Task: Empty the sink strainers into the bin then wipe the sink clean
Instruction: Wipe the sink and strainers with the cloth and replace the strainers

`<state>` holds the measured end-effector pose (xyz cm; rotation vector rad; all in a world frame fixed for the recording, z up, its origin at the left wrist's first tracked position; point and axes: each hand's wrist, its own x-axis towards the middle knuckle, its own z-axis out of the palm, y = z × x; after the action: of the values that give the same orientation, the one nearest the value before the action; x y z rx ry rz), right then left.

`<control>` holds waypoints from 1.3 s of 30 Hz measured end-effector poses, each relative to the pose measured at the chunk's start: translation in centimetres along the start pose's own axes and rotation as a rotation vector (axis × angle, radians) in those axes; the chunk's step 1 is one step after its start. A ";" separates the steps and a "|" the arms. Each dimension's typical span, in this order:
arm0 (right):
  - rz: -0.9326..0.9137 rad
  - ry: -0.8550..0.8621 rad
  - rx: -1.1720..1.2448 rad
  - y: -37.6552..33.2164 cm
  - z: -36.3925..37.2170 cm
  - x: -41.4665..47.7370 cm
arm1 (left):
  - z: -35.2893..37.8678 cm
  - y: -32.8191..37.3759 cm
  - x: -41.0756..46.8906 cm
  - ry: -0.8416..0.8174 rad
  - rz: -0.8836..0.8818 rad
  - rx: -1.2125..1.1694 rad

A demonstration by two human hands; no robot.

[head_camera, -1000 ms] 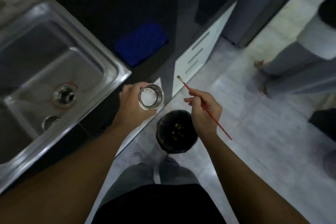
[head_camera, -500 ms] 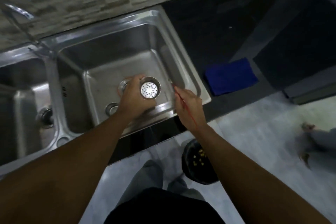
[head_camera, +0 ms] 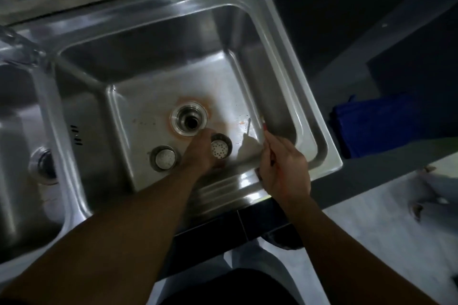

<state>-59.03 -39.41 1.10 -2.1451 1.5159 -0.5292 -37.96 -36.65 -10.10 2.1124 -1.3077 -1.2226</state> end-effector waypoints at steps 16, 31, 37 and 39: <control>0.067 -0.014 -0.057 -0.4 0.4 0.0 | 1.2 -2.2 1.3 0.068 -0.121 -0.137; -0.088 -0.021 0.180 -0.4 -1.4 0.1 | -0.8 6.6 -10.9 0.246 -0.053 0.197; -0.319 0.064 0.201 1.7 -3.9 1.8 | 1.1 8.6 -11.7 0.194 0.031 0.369; -0.354 0.073 0.185 3.0 -5.0 4.2 | 2.4 9.7 -11.6 0.155 0.068 0.383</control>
<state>-62.75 -44.97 3.69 -2.2741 1.0749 -0.8403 -47.34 -31.31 0.72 2.3383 -1.6291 -0.8105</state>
